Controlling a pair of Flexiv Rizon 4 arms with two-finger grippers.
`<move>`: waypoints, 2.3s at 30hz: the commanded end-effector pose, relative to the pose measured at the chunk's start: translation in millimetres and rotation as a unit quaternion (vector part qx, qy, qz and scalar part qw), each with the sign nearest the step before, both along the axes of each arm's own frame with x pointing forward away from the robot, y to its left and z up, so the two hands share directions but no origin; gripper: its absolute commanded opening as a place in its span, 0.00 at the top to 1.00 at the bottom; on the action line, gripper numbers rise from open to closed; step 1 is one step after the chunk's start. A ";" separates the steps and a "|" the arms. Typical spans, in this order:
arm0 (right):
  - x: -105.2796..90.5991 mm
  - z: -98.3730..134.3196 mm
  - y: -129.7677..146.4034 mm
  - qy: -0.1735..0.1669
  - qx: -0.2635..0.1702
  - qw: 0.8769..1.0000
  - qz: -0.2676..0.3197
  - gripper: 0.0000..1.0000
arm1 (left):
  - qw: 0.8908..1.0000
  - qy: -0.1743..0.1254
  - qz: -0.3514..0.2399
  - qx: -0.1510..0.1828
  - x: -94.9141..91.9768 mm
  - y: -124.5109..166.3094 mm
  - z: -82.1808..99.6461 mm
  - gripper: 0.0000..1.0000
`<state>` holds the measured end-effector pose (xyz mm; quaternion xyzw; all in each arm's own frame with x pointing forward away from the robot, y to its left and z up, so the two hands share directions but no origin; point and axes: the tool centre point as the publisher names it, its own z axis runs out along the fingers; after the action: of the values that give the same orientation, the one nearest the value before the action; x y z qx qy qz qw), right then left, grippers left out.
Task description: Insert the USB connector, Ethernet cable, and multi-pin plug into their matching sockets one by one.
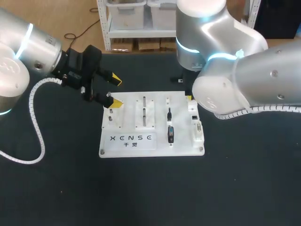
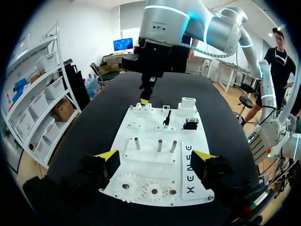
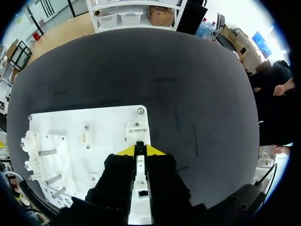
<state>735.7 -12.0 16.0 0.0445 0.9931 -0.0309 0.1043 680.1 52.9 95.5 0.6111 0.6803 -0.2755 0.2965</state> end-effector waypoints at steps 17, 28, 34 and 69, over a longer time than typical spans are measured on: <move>-21.6 59.7 47.0 -0.067 0.028 0.997 0.009 0.00 | 1.000 -0.002 -0.001 -0.002 0.5 0.5 -1.5 0.00; -67.5 32.1 75.2 -0.021 0.033 0.999 0.023 0.00 | 1.000 -0.002 -0.001 -0.002 0.5 0.5 -1.5 0.00; -73.0 23.2 77.8 0.000 0.045 0.999 0.007 0.08 | 1.000 -0.002 -0.001 -0.002 0.5 0.5 -1.5 0.00; -74.1 16.0 74.0 0.004 0.059 0.998 0.032 1.00 | 1.000 -0.002 -0.001 -0.002 0.5 0.5 -1.5 0.00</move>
<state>668.8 69.1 25.8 0.0181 0.9955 0.0264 0.0890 680.1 52.8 95.5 0.6111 0.6803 -0.2754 0.2964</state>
